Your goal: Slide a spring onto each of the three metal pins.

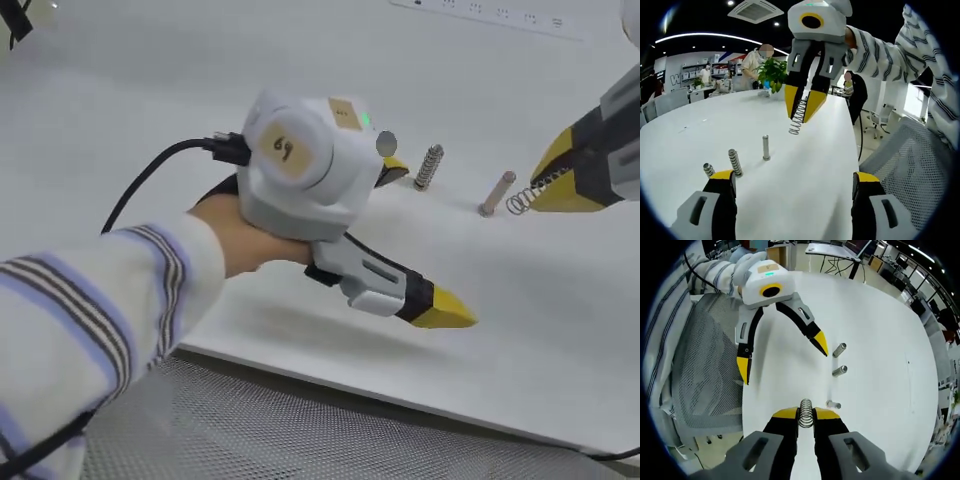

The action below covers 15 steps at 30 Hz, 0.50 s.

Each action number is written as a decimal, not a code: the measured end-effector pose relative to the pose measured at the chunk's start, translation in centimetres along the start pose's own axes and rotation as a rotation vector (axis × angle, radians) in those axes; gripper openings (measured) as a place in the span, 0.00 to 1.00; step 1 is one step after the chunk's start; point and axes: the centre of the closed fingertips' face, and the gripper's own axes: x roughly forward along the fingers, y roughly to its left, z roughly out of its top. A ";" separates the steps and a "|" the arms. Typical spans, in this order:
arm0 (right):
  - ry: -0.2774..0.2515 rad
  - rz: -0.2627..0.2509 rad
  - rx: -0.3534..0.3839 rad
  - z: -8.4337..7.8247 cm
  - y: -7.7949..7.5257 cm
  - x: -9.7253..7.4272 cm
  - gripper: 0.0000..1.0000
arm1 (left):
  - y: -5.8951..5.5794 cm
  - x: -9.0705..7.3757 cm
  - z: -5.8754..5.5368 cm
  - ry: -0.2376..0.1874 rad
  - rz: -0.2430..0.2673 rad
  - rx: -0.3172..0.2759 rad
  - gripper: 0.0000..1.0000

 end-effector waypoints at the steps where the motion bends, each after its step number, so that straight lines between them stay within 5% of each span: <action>1: 0.003 -0.002 0.001 -0.1 -0.1 0.0 0.08 | -0.1 0.1 -0.1 0.007 -0.003 0.005 0.96; 15: 0.044 -0.037 -0.001 -0.9 -3.3 -0.9 0.08 | 0.3 0.6 0.0 -0.002 0.009 -0.027 0.98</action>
